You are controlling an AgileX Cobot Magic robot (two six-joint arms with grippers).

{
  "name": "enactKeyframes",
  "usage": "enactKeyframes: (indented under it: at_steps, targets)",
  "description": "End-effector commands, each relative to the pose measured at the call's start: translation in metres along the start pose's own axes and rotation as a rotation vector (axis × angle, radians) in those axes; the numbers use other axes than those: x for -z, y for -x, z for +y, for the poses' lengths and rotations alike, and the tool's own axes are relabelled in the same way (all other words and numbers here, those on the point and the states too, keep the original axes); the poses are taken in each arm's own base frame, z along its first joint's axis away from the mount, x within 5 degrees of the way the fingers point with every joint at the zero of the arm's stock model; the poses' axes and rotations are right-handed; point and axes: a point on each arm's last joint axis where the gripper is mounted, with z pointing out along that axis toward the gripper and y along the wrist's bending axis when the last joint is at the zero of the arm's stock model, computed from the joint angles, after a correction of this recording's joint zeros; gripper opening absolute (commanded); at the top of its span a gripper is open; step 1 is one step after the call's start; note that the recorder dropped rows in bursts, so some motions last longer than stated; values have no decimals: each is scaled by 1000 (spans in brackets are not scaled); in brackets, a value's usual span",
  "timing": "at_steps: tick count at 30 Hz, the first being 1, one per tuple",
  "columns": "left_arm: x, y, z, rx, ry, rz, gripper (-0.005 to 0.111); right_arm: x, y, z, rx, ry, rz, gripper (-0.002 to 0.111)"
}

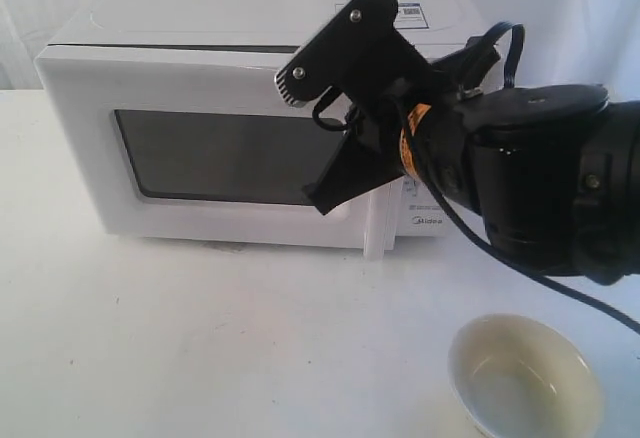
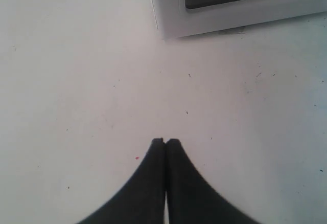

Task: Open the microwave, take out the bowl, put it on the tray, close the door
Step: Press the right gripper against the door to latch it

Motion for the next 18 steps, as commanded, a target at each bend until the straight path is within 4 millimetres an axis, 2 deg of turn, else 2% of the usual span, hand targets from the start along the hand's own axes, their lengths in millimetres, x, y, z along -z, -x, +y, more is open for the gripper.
enactKeyframes:
  at_steps: [1,11,18]
  targets:
    - [1,-6,-3,2,-23,45,0,-4,4,-8,-6,-23,-12,0]
    - [1,-5,-3,0,-22,40,0,-18,-2,-5,11,0,13,0]
    - [1,-5,-3,0,-22,40,0,-22,8,-7,21,-27,-8,0]
